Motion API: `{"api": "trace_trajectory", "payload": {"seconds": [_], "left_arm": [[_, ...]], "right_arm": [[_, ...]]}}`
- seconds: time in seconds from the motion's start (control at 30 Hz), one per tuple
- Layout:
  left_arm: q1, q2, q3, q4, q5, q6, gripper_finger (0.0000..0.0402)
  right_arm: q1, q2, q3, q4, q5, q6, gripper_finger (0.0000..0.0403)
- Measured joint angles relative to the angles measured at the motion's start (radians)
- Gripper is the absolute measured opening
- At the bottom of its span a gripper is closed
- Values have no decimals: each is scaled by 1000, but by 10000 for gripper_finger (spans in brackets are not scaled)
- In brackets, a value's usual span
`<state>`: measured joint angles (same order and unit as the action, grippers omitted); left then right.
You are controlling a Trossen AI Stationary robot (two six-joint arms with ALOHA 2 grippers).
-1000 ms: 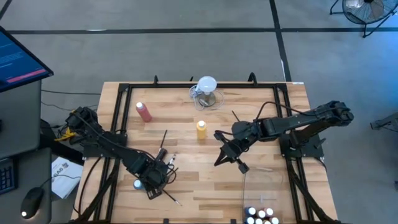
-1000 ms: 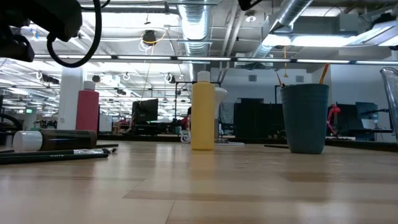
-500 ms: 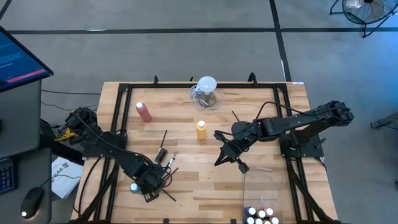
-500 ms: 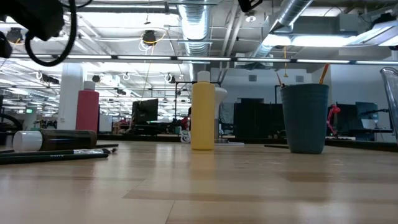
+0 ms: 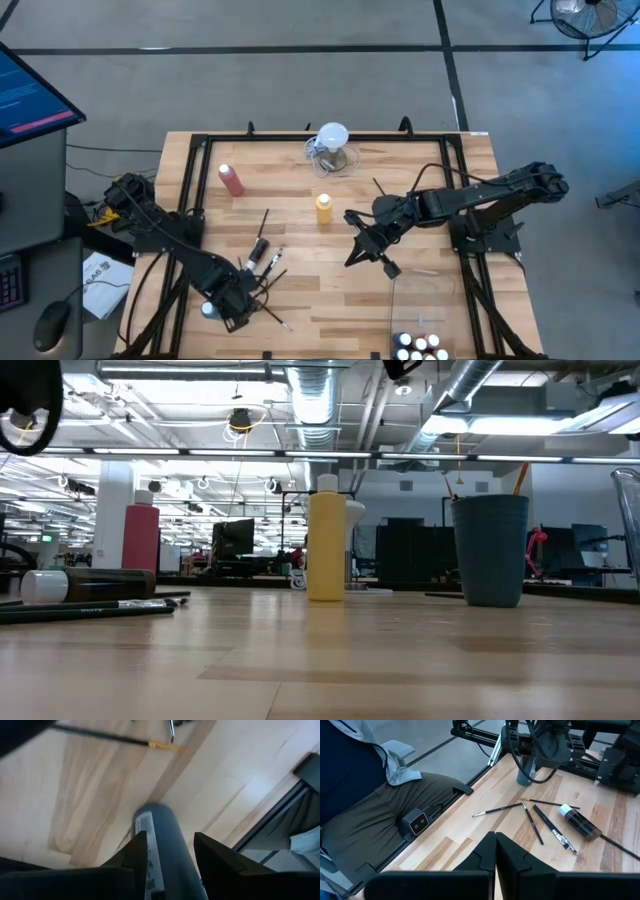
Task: Pick & Place Paint Supplies
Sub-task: Put the black silver paintbrush into the blue cup
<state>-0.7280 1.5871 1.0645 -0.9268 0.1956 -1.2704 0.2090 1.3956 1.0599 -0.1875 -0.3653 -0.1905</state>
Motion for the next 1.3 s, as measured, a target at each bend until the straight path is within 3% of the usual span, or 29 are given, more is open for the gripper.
{"api": "trace_trajectory", "payload": {"seconds": [0.47,0.6,0.8,1.03,1.3], "left_arm": [[89,0,-14,83,-285,164,122],[76,0,-105,190,-283,122,122],[81,1,-244,435,-277,85,122],[76,1,-264,458,-310,77,122],[78,-3,-279,471,-316,77,122]], "right_arm": [[0,0,0,0,0,-5,0],[0,18,1,26,0,-41,0],[-19,198,19,105,0,-45,0],[-92,323,133,66,3,-20,0],[-100,467,209,80,1,-43,0]]}}
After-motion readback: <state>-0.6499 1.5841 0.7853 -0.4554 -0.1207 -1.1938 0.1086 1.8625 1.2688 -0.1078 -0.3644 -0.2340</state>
